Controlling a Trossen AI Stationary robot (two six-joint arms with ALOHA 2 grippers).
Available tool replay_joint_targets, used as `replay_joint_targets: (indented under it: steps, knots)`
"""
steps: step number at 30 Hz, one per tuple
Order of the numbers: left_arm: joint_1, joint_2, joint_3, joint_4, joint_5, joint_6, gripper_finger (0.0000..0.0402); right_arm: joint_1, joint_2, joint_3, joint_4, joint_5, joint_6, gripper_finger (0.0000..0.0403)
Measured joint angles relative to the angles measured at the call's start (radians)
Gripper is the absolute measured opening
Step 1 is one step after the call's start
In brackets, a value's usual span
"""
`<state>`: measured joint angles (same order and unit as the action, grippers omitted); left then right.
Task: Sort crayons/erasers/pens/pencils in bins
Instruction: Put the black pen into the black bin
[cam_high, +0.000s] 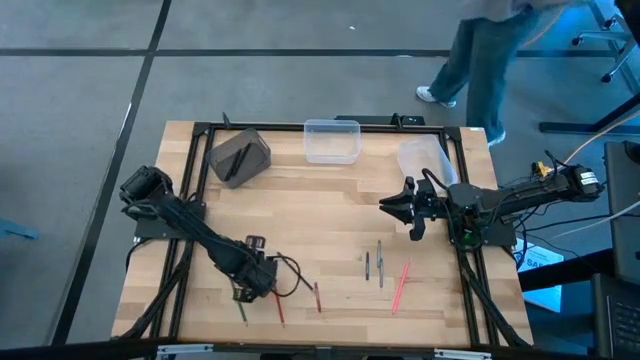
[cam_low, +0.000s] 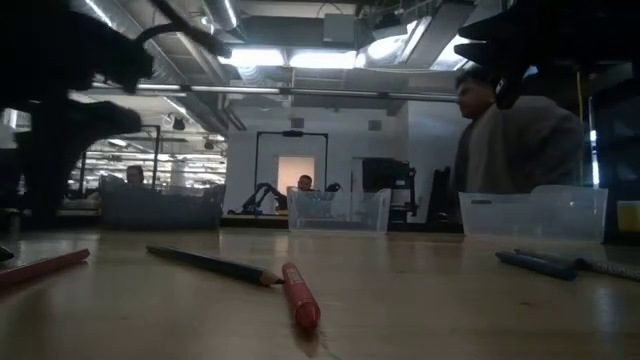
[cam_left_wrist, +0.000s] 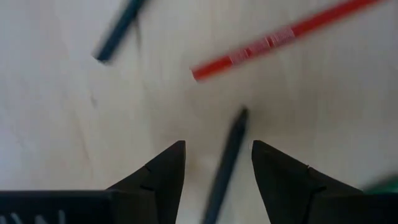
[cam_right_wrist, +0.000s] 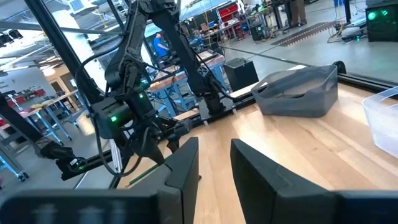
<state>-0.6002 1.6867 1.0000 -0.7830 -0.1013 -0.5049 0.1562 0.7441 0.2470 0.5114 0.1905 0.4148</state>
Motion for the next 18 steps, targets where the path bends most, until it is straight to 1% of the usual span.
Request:
replay_joint_targets:
  steps: [2,5,9,15,18]
  knots:
    - [-0.008,0.000,0.000,-0.021,0.034,-0.017,0.0178,0.000,0.000,0.000,0.000,0.000,0.000,0.0097]
    - [-0.019,0.000,-0.001,-0.060,0.041,-0.036,0.0178,0.000,0.000,0.000,0.000,0.000,0.004,0.0097]
    - [-0.018,0.000,-0.043,-0.070,0.060,-0.046,0.0171,0.000,0.000,0.000,0.000,0.000,0.011,0.0097]
    - [-0.017,-0.006,-0.118,-0.052,0.113,-0.092,0.0147,0.000,0.000,0.000,0.000,0.000,0.023,0.0097]
    - [-0.013,-0.007,-0.131,-0.043,0.109,-0.094,0.0132,0.000,0.000,0.000,0.000,0.000,0.023,0.0097]
